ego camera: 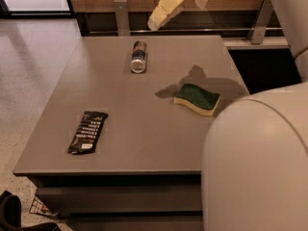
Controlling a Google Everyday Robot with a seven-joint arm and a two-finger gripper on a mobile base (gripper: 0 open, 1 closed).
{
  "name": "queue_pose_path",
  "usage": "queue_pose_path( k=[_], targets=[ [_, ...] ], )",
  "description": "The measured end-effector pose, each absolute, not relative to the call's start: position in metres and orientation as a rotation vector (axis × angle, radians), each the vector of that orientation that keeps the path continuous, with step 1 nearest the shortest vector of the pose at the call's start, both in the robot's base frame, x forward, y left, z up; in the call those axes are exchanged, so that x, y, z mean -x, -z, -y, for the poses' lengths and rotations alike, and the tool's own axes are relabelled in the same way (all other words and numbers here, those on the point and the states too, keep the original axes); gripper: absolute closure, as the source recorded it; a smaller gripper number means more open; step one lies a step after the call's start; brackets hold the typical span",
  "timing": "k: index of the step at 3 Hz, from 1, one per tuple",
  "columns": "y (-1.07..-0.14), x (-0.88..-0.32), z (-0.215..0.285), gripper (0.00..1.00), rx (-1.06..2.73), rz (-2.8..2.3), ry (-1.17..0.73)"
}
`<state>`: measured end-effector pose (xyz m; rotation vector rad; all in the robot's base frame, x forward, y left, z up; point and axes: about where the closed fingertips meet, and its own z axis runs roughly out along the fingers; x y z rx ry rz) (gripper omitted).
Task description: Place redbull can upright
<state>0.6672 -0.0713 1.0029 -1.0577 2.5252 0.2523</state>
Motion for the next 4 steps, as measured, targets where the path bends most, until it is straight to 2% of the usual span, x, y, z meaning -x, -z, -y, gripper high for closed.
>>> queue_pose_path(
  k=[1, 4],
  targets=[
    [-0.995, -0.698, 0.035, 0.0, 0.956, -2.583, -0.251],
    [-0.975, -0.73, 0.0, 0.0, 0.716, -2.662, -0.197]
  ],
)
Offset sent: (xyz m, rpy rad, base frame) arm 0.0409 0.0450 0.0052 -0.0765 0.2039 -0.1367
